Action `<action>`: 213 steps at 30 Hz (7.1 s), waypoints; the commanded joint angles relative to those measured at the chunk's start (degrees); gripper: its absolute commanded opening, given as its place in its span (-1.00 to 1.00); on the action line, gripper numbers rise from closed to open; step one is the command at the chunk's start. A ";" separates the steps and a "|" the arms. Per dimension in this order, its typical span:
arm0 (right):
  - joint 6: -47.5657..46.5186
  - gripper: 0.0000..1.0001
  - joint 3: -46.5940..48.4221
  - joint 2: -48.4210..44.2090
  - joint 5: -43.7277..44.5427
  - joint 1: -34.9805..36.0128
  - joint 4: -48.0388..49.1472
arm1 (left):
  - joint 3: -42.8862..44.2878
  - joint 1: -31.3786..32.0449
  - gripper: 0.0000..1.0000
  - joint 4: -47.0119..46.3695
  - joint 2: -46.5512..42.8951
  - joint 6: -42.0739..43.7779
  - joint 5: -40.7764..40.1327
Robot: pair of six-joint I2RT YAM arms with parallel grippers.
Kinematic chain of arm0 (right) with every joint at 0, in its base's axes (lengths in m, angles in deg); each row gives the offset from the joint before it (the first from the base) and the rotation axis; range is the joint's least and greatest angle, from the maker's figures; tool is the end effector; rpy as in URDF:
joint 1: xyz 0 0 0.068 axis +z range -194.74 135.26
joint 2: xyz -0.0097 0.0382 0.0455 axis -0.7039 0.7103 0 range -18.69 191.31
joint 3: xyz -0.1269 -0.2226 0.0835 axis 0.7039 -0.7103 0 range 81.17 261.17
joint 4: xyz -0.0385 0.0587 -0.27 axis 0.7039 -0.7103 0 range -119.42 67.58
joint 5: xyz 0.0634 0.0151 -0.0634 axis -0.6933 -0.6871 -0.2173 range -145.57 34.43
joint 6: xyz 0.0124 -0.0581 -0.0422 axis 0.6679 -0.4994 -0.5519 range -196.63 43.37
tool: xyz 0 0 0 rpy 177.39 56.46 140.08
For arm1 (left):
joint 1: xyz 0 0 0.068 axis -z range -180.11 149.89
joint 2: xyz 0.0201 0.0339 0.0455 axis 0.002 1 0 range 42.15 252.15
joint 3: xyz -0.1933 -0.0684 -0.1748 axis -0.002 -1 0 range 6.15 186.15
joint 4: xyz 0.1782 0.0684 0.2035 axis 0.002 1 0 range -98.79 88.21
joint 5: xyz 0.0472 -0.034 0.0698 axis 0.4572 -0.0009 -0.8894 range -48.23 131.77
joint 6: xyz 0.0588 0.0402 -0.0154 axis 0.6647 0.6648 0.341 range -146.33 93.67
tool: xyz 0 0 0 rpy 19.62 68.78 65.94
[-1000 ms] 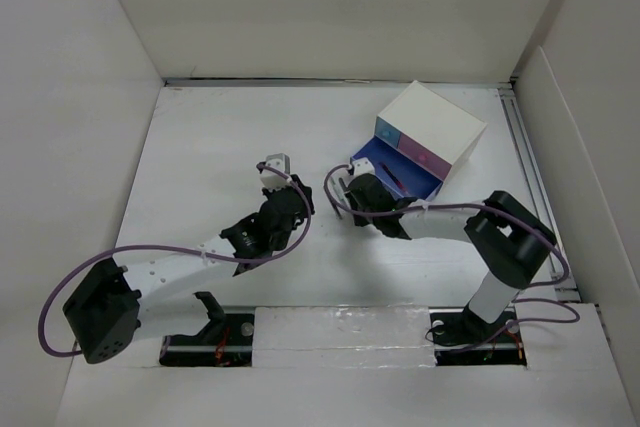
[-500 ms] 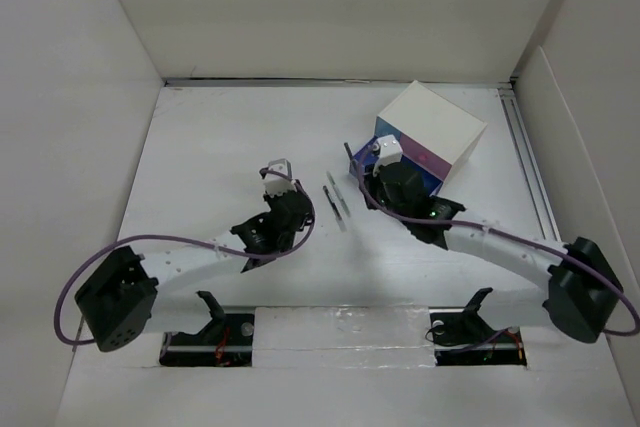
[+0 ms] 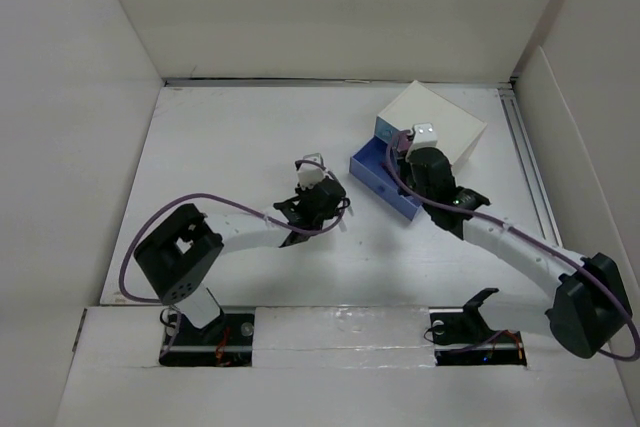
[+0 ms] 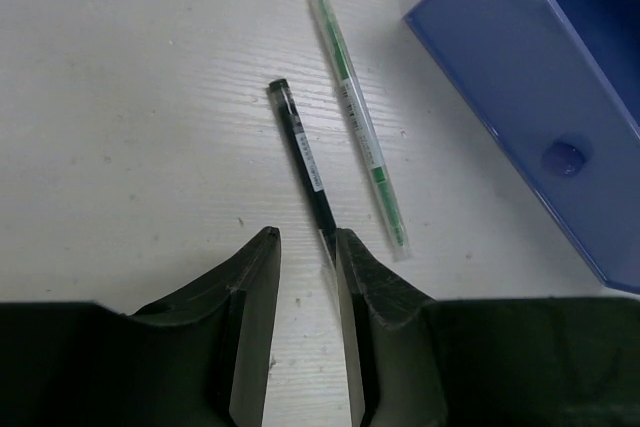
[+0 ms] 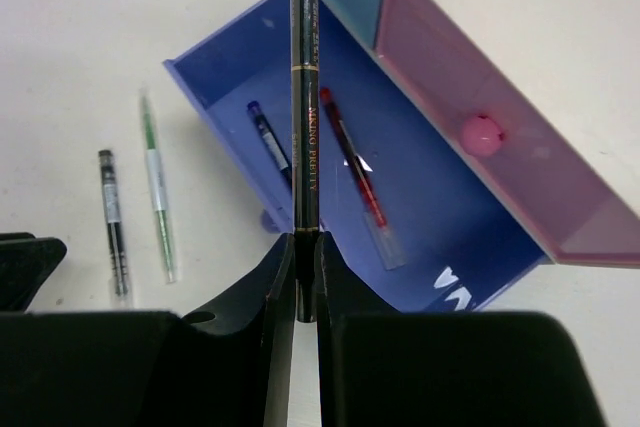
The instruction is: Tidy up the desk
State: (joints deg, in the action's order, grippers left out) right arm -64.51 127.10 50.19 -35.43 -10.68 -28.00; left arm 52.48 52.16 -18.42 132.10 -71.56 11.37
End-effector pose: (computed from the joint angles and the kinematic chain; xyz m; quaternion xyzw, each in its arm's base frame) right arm 0.2662 0.1548 0.2466 -0.0734 0.8479 0.0590 0.5217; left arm 0.2425 -0.2634 0.1649 -0.0705 0.8580 -0.1880 0.4727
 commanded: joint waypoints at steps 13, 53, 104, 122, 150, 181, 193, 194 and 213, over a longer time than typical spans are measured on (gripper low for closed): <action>1.68 -0.09 -0.04 -2.43 2.45 -2.77 2.06 | 5.96 -0.24 -0.60 2.94 6.81 -3.19 0.25; 1.68 -0.70 -8.58 -9.38 -7.05 4.61 12.44 | 18.89 1.96 -0.71 7.69 19.73 -1.52 -2.74; 4.31 -0.65 -11.56 -24.15 -3.70 4.61 7.51 | 35.51 -0.50 -0.05 -6.18 19.39 -0.82 15.89; 6.25 -0.30 -5.51 5.19 -4.15 9.62 15.86 | 1.41 -3.84 -0.88 -7.17 -19.61 8.22 -0.37; 8.88 -0.42 6.98 33.24 1.91 12.96 17.98 | -12.49 -4.37 -0.56 -11.47 -29.66 14.21 -2.30; 7.74 -0.38 4.69 32.19 2.27 12.52 16.13 | -14.25 -4.37 -0.57 -11.64 -33.44 14.30 -4.32; 6.78 -1.00 2.59 23.70 2.80 13.22 17.54 | -14.25 -4.37 -0.58 -11.82 -32.56 14.30 -4.50; 6.08 -1.00 2.50 21.67 3.15 13.22 17.36 | -14.16 -4.37 -0.57 -11.82 -32.56 14.38 -4.50; 1.15 -0.88 2.67 8.11 6.48 -0.67 2.95 | -11.52 -4.37 -0.42 -15.15 -22.81 14.47 6.65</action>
State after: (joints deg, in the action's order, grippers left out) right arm -62.95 129.64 58.69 -30.34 -10.72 -23.78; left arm 38.55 48.14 -30.51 107.95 -57.64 13.63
